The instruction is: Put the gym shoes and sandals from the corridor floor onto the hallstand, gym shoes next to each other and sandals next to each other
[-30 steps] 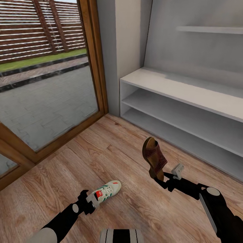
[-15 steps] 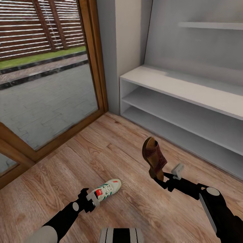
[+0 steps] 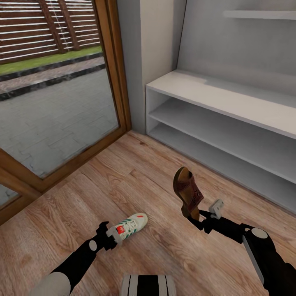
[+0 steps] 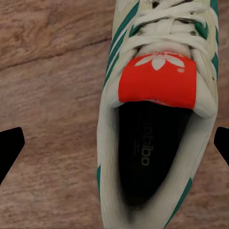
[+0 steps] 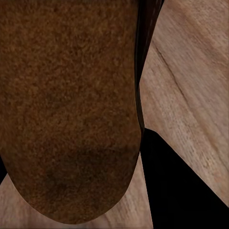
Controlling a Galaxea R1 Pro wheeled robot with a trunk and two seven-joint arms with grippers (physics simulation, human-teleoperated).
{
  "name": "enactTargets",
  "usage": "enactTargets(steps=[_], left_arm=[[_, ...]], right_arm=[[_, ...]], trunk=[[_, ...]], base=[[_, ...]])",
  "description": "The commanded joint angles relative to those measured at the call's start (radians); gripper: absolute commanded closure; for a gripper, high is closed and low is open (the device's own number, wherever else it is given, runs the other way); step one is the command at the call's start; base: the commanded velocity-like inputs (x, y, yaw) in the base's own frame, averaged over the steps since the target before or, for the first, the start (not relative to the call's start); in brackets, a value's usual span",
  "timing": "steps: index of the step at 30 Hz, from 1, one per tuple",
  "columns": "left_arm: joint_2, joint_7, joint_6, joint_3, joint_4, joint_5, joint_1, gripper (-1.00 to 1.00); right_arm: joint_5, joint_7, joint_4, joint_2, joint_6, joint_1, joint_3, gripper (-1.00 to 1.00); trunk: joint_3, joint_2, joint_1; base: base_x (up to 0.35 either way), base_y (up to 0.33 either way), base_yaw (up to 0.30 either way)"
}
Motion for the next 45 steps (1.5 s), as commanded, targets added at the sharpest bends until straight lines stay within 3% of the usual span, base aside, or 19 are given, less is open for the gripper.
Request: enactTargets(steps=[1, 6, 9, 14, 19, 30, 36, 45], left_arm=[[0.0, -0.002, -0.001, -0.002, -0.003, -0.01, 0.0, -1.0], [-0.001, -0.002, -0.001, -0.003, -0.007, -0.011, 0.0, -1.0], [-0.002, -0.002, -0.001, -0.002, -0.009, -0.017, 0.0, -1.0], [-0.004, -0.001, 0.002, 0.001, -0.009, -0.071, 0.0, -1.0], [-0.004, -0.001, 0.003, 0.002, -0.009, -0.092, 0.001, -1.0], [-0.004, 0.0, 0.004, 0.003, -0.009, -0.098, 0.008, -1.0], [-0.003, 0.0, 0.004, 0.003, -0.009, -0.098, 0.011, -1.0], [-0.003, 0.0, 0.004, 0.003, -0.009, -0.098, 0.011, -1.0]], right_arm=[[0.003, 0.004, -0.002, 0.0, 0.009, 0.0, -0.002, 1.0], [0.003, 0.004, -0.001, 0.001, 0.008, 0.0, -0.002, 1.0], [0.003, 0.004, 0.002, 0.001, 0.008, 0.0, -0.001, 1.0], [0.003, 0.004, 0.003, 0.001, 0.008, 0.0, -0.001, 1.0], [0.003, 0.004, 0.001, 0.001, 0.007, 0.0, -0.002, 1.0], [0.003, 0.004, -0.001, 0.001, 0.008, 0.0, -0.002, 1.0], [0.003, 0.004, -0.001, 0.001, 0.009, 0.0, -0.002, 1.0], [0.003, 0.004, -0.001, 0.001, 0.009, 0.0, -0.002, 1.0]], trunk=[[-0.001, 0.0, 0.0], [-0.001, 0.0, 0.0], [-0.013, -0.001, 0.001], [-0.034, -0.002, 0.003], [-0.048, -0.003, 0.004], [-0.057, -0.003, 0.004], [-0.082, -0.004, 0.007], [-0.09, -0.004, 0.007]], base=[[0.0, 0.0, 0.0], [0.0, 0.0, 0.0], [0.0, 0.0, 0.0], [0.0, 0.0, 0.0], [0.0, 0.0, 0.0], [0.0, 0.0, 0.0], [0.0, 0.0, 0.0], [0.0, 0.0, 0.0]])
